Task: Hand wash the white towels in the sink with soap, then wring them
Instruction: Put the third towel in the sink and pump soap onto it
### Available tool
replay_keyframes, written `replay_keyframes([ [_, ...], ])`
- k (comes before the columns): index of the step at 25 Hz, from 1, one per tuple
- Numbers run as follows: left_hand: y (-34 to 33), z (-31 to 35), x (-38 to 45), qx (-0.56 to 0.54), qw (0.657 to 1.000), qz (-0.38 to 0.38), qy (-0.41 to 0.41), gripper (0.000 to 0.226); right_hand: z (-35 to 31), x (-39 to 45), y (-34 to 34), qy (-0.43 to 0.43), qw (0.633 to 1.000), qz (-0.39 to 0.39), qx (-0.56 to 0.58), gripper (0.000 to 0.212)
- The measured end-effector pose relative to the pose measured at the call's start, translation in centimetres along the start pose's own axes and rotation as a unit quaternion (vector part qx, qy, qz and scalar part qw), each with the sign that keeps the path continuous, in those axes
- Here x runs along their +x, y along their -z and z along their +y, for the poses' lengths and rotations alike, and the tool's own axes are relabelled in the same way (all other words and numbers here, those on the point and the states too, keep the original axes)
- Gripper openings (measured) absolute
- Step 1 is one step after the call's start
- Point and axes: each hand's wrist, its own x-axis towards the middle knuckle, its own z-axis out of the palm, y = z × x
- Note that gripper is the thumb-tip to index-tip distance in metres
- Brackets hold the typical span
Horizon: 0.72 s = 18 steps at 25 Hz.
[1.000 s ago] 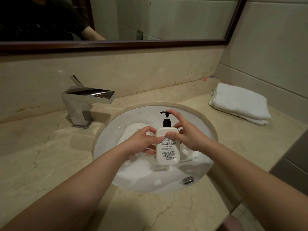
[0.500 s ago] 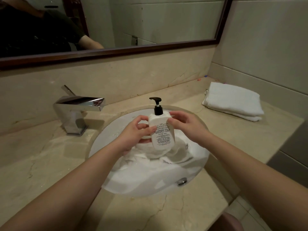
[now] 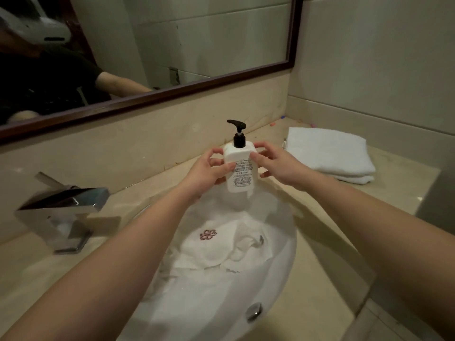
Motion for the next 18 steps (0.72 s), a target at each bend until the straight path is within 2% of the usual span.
replay_keyframes([
  [3, -0.7, 0.5, 4.0, 0.028, 0.999, -0.014, -0.012, 0.028, 1.0, 2.3, 1.0, 0.01, 0.998, 0.052, 0.042, 0.033],
  [6, -0.9, -0.3, 7.1, 0.038, 0.999, -0.011, -0.003, 0.029, 2.5, 4.6, 1.0, 0.002, 0.996, 0.07, 0.06, 0.028],
  [10, -0.7, -1.0, 9.6, 0.016, 1.0, -0.007, -0.006, 0.031, 3.4, 7.5, 1.0, 0.003, 0.993, 0.08, 0.083, 0.036],
  [15, -0.1, -1.2, 11.9, 0.045, 0.999, -0.018, -0.003, 0.039, 4.4, 9.3, 0.4, 0.003, 0.988, 0.119, 0.101, 0.035],
  [18, -0.5, -1.6, 12.0, 0.033, 0.999, -0.011, -0.011, 0.031, 4.6, 9.3, 0.0, -0.002, 0.984, 0.14, 0.109, 0.036],
])
